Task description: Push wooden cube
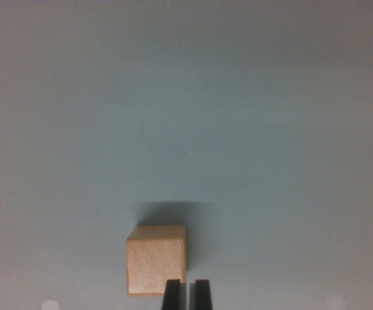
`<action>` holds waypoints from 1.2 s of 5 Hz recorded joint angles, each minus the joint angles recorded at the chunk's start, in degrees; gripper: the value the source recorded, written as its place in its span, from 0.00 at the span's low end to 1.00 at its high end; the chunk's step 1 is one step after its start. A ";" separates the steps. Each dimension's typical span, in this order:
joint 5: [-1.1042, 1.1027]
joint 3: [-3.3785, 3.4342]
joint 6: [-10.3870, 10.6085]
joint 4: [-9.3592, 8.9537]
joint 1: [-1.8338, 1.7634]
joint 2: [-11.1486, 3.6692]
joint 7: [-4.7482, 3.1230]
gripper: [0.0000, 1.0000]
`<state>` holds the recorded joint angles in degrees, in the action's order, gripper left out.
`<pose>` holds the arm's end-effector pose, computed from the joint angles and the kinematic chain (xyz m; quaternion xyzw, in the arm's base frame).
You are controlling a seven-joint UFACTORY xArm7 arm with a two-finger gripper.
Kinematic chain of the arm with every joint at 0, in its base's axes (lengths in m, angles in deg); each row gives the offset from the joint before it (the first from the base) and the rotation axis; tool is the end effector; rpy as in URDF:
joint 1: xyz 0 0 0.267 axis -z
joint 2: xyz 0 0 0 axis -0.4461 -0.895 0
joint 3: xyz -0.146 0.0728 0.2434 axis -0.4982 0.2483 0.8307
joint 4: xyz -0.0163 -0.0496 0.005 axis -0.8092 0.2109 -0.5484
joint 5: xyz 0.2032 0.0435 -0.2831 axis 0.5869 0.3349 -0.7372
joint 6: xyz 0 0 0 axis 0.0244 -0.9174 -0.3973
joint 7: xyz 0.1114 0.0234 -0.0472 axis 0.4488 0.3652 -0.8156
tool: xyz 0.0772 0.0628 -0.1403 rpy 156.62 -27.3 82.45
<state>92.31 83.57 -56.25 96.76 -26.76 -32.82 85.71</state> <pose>0.4503 0.0391 0.2026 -0.9994 0.0188 0.0233 0.0181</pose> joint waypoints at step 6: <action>0.08 1.12 7.63 -8.02 -0.73 0.18 1.15 0.00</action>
<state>92.39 84.69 -48.61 88.74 -27.50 -32.64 86.86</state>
